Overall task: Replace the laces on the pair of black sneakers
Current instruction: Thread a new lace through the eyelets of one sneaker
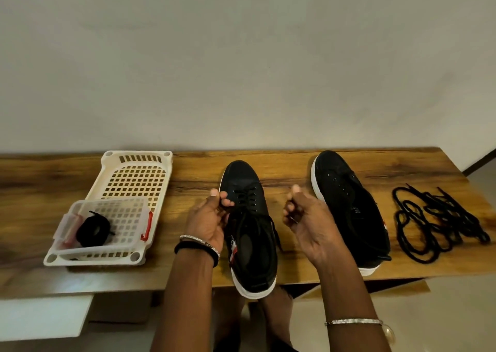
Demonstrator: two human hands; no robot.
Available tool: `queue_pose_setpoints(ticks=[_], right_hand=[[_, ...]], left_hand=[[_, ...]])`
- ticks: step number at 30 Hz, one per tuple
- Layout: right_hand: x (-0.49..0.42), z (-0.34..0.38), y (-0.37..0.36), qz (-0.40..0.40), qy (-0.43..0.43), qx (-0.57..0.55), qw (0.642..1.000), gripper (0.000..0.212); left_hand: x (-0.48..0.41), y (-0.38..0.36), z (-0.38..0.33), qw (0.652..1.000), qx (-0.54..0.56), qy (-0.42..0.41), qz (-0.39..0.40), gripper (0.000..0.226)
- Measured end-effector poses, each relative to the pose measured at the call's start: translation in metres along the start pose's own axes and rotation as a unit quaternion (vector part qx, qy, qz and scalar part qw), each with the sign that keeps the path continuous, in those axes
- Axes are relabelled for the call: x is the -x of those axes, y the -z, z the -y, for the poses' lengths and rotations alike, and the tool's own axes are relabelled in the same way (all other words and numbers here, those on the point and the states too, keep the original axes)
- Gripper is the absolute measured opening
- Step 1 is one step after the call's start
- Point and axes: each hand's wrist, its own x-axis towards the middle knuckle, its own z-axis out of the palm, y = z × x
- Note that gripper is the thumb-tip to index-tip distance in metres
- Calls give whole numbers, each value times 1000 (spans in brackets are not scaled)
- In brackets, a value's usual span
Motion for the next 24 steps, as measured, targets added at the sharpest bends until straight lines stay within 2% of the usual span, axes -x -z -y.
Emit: queue_pose_setpoints(ticks=[4,7,11,14,19,24], right_hand=[[11,0,-18,123,80,178,973,10],[13,1,-16,169,108,255,946,24],[11,0,-11,144,108,404,897,45],[9,-3,-12,101,141,479,861,42],[10,2,-8,104,177,460,864,14],[14,8,-3,131,177,377,900,8]], left_hand=[[1,-3,-1,1000,-1,-11,-6,22],[0,-1,-1,1000,-9,-11,-4,22],[-3,1,0,1000,-21,-15,1,23],[0,-2,0,999,-36,-23,1,24],[-2,-1,0,997,-59,-50,11,23],[1,-3,0,996,-44,-68,29,24]])
